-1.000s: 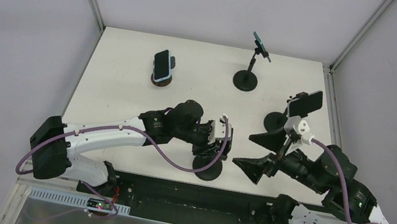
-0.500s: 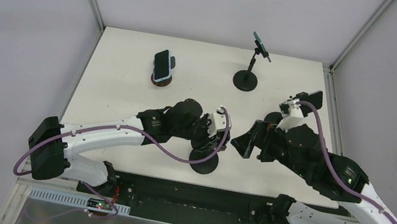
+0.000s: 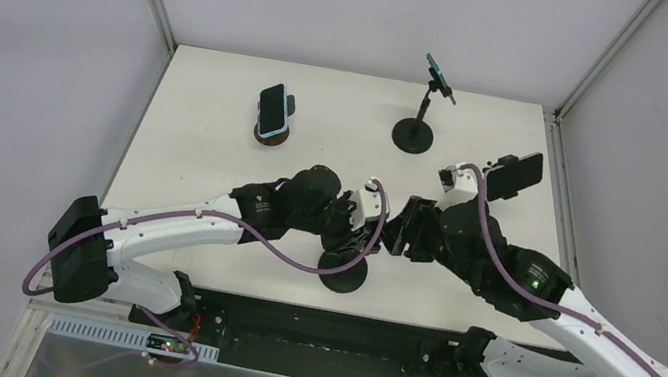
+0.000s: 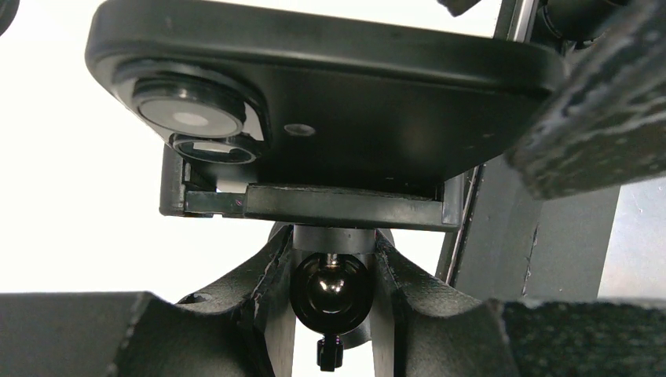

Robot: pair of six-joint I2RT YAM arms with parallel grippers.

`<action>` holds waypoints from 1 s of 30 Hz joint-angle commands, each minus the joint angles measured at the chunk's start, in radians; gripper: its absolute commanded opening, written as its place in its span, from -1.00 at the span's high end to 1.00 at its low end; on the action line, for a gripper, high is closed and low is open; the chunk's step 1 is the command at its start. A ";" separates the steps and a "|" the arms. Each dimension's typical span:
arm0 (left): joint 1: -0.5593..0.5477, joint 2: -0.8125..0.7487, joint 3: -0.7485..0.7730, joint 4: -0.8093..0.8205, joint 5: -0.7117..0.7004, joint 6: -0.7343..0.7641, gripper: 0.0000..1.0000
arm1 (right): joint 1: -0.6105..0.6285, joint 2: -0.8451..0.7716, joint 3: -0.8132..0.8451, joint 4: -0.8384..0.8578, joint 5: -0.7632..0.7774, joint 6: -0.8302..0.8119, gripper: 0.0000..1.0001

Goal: Remove the phone from the phone stand

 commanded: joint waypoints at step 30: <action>0.005 0.021 0.046 -0.064 0.096 -0.018 1.00 | 0.002 0.094 -0.121 0.242 0.143 -0.102 0.57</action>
